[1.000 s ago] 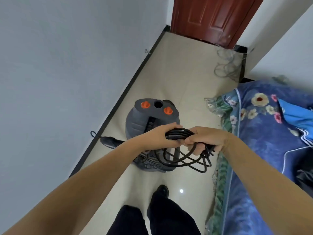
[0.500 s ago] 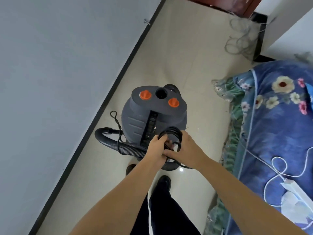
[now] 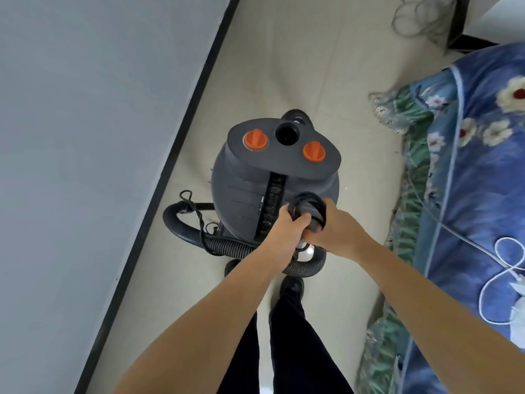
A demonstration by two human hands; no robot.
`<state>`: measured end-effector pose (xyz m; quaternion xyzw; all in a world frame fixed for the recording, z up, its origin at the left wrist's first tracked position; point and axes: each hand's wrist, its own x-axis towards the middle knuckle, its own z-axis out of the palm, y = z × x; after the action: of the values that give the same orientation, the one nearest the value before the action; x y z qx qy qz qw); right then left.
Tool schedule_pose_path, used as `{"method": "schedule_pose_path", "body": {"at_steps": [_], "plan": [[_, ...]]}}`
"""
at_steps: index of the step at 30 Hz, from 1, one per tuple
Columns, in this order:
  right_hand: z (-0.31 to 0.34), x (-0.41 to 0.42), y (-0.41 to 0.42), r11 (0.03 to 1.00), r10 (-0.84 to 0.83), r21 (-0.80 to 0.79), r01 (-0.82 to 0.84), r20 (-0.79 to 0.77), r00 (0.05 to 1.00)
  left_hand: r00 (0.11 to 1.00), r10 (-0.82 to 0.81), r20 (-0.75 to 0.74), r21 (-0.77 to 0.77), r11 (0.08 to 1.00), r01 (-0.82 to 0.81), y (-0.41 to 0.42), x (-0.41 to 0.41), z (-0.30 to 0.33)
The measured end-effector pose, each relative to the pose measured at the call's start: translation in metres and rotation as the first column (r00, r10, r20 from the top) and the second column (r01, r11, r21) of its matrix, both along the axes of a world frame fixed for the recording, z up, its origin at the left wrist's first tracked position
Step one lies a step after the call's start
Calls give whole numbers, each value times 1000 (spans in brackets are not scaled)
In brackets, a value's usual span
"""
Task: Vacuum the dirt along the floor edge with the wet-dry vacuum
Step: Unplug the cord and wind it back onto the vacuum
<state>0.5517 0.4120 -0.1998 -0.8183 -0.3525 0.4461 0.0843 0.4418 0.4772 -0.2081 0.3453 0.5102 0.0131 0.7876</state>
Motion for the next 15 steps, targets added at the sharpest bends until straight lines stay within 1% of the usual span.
{"method": "schedule_pose_path", "body": {"at_steps": [1, 2, 4, 6, 7, 8, 10, 11, 12, 13, 15], "plan": [[-3, 5, 3, 999, 32, -11, -31, 68, 997, 987, -151, -55, 98, 983, 156, 5, -3, -2], [-7, 8, 6, 997, 75, -29, -72, 123, 990, 958, -263, -114, 173, 944, 280, 12, -6, -1], [-18, 9, 14, 989, 139, -73, -128, 179, 974, 904, -385, -187, 253, 870, 423, 27, -14, -2], [-29, 6, 24, 981, 184, -96, -167, 201, 962, 879, -398, -261, 366, 802, 472, 45, -27, -7], [-33, 6, 28, 979, 195, -103, -177, 208, 958, 887, -344, -308, 444, 773, 454, 54, -35, -11], [-35, 6, 31, 976, 202, -118, -180, 210, 957, 902, -266, -339, 500, 762, 412, 62, -43, -17], [-38, 8, 34, 968, 226, -161, -194, 215, 950, 929, -157, -335, 520, 792, 321, 74, -56, -28], [-40, 9, 34, 960, 244, -195, -201, 234, 941, 930, -159, -331, 502, 805, 316, 79, -59, -34], [-42, 9, 35, 949, 268, -237, -208, 259, 928, 928, -192, -320, 482, 810, 334, 83, -59, -38], [-43, 9, 35, 936, 293, -278, -215, 280, 914, 911, -255, -325, 455, 802, 387, 85, -56, -41], [-45, 6, 39, 916, 341, -320, -241, 305, 889, 845, -405, -350, 405, 748, 526, 87, -48, -43]]}}
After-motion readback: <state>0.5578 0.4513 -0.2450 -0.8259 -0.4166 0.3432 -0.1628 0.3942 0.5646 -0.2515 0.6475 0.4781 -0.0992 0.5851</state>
